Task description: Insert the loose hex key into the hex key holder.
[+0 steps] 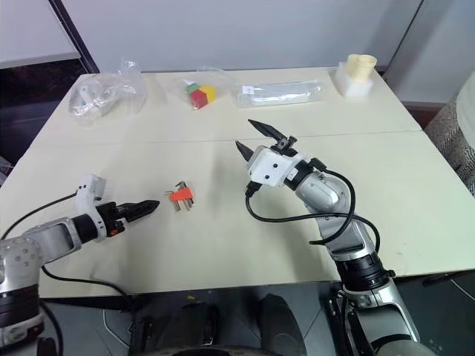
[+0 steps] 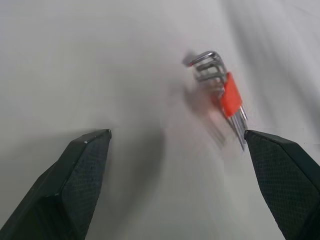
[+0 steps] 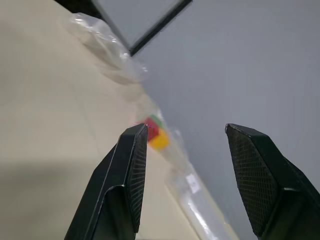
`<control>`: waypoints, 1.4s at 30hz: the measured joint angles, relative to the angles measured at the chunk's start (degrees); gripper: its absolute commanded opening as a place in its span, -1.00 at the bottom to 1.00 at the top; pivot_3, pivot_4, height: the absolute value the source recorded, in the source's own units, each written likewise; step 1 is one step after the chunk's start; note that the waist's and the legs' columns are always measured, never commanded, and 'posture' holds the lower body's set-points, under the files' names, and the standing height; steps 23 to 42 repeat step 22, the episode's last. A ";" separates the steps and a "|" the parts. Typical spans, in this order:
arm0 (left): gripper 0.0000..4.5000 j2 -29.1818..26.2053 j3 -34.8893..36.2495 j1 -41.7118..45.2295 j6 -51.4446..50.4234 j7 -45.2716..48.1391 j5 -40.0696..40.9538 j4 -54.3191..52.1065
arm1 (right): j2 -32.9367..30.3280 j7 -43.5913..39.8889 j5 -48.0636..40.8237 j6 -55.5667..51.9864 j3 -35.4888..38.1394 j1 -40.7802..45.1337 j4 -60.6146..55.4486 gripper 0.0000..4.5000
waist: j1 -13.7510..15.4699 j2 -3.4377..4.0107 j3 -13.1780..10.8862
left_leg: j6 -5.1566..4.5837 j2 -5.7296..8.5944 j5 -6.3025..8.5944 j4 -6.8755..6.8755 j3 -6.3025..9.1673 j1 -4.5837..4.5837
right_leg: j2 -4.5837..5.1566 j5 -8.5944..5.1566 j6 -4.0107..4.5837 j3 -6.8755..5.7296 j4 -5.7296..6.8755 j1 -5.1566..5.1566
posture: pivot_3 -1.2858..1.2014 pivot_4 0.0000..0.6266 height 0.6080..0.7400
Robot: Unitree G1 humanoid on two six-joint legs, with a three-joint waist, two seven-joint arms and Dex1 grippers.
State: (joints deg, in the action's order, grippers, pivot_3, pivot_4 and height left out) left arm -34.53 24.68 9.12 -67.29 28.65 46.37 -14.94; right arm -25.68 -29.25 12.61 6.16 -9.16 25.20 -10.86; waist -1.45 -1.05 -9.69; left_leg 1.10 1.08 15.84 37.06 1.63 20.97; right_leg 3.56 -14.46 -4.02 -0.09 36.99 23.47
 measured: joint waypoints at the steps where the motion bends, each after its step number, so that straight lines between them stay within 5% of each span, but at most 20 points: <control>1: 0.98 -1.06 -1.07 0.10 1.35 1.58 0.06 -1.44 | -0.50 -1.98 -1.86 -1.09 0.07 0.04 -0.10 0.12 | 0.46 0.00 0.00 | 0.00 0.01 0.00 0.04 0.00 0.10 | 0.02 -0.02 0.05 0.00 -0.04 0.05 | 0.03 -0.52 1.00; 11: 0.98 -10.07 -9.98 3.10 19.31 14.41 -6.15 -9.92 | -15.38 -24.73 -21.12 -19.98 1.82 -4.38 -7.59 0.12 | 1.38 0.12 -0.09 | -0.08 0.03 0.05 -0.08 -0.03 0.58 | 0.15 -0.07 0.19 -0.03 -0.82 0.19 | 0.03 -0.52 1.00; 22: 0.98 -15.11 -9.71 0.39 22.74 18.60 -6.79 -14.94 | -22.05 -30.10 -29.12 -28.80 6.03 -4.09 -12.78 0.12 | 2.01 0.13 -0.19 | -0.11 0.02 0.06 -0.07 -0.02 0.64 | 0.15 -0.07 0.19 -0.05 -0.87 0.21 | 0.03 -0.52 1.00; 42: 0.98 -15.11 -9.71 0.39 22.74 18.60 -6.79 -14.94 | -22.05 -30.10 -29.12 -28.80 6.03 -4.09 -12.78 0.12 | 2.01 0.13 -0.19 | -0.11 0.02 0.06 -0.07 -0.02 0.64 | 0.15 -0.07 0.19 -0.05 -0.87 0.21 | 0.03 -0.52 1.00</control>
